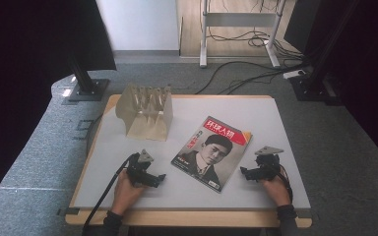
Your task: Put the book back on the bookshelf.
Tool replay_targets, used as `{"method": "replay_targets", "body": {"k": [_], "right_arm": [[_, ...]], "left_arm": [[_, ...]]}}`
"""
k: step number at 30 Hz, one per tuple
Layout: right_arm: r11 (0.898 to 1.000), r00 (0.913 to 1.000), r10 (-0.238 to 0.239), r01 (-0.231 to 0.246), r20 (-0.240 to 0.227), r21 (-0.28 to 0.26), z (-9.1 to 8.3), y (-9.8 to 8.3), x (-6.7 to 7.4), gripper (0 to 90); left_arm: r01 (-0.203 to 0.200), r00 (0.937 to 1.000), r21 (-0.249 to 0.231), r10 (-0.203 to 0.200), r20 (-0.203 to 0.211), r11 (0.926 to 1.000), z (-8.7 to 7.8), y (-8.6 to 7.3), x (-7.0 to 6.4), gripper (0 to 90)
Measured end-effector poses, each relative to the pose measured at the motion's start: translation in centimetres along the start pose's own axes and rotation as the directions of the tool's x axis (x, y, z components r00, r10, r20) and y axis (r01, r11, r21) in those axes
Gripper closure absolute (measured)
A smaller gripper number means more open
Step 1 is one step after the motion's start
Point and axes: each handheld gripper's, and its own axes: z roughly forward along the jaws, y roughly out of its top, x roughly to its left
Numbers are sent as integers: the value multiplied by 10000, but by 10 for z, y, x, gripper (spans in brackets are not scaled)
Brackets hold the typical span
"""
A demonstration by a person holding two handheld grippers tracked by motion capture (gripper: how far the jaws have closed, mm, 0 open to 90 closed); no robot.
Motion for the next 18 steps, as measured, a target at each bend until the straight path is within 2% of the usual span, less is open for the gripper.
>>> {"method": "replay_targets", "body": {"k": [18], "right_arm": [[10000, 10000, -19, 20, -96, 33, 0, 1, -1, 0]], "left_arm": [[45, 10000, 12, -45, -9, 10000, 0, 1, 0, 0]]}}
